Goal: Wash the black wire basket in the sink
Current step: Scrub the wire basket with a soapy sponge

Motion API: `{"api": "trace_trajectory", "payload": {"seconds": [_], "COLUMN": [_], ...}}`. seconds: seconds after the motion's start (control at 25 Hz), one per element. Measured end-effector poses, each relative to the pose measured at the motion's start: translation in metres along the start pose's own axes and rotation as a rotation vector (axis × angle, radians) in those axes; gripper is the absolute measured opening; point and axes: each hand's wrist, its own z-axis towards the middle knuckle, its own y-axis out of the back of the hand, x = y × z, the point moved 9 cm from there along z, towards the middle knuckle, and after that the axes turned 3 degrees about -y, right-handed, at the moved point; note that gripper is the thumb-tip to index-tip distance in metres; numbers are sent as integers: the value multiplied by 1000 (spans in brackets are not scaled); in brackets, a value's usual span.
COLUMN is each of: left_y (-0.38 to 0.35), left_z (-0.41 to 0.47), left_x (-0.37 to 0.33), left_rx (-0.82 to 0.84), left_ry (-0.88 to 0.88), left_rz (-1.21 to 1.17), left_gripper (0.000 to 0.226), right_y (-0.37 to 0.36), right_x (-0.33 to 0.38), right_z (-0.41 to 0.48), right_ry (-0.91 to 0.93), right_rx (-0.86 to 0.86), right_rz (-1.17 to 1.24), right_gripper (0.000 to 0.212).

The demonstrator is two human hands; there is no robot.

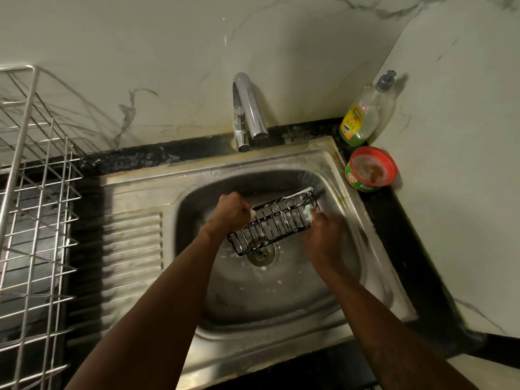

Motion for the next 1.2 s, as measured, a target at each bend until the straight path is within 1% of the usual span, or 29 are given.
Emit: {"api": "trace_trajectory", "payload": {"seconds": [0.12, 0.16, 0.2, 0.32, 0.36, 0.44, 0.52, 0.6, 0.68, 0.72, 0.8, 0.92, 0.96, 1.04, 1.12, 1.2], "left_y": [-1, -1, -2, -7, -8, -8, -6, 0, 6, 8, 17, 33, 37, 41, 40, 36], "left_z": [0, -1, -2, -6, -7, -9, -11, -14, -18, -20, -23, -25, -25, -33, -43, -52], "left_x": [-1, -3, -5, -7, -4, 1, 8, 12, 4, -6, -39, -83, -86, -84, -72, -61], "left_rx": [18, 26, 40, 69, 69, 49, 31, 21, 47, 52, 15, -90, -110, -142, -169, -168], "left_ry": [5, -7, -16, -3, 29, 85, 120, 122, 63, 27, -55, -133, -137, -155, -138, -138], "left_rz": [-20, -14, -8, -70, -125, -219, -293, -325, -252, -230, -285, -464, -545, -727, -917, -1035], "left_gripper": [22, 22, 20, 15, 17, 21, 23, 17, 9, 8, 9, 19, 18, 21, 24, 22], "right_y": [-18, -17, -10, 16, 18, 11, 11, 16, 27, 29, 33, 38, 37, 38, 43, 53], "right_x": [25, 30, 29, 4, -1, -7, -4, 6, 23, 31, 53, 84, 88, 94, 97, 95], "right_z": [-12, -3, 10, 42, 44, 43, 42, 48, 55, 57, 58, 52, 50, 45, 43, 42], "right_ry": [212, 232, 182, -160, -243, -390, -491, -466, -411, -392, -327, -219, -222, -197, -165, -176], "right_rx": [140, 153, 135, 74, 89, 176, 254, 268, 275, 289, 327, 368, 381, 399, 364, 315], "right_rz": [-8, -7, -15, -25, -18, 50, 85, 83, 95, 119, 169, 186, 211, 263, 267, 309], "right_gripper": [53, 52, 51, 46, 44, 39, 34, 36, 34, 30, 24, 23, 23, 17, 20, 26]}}
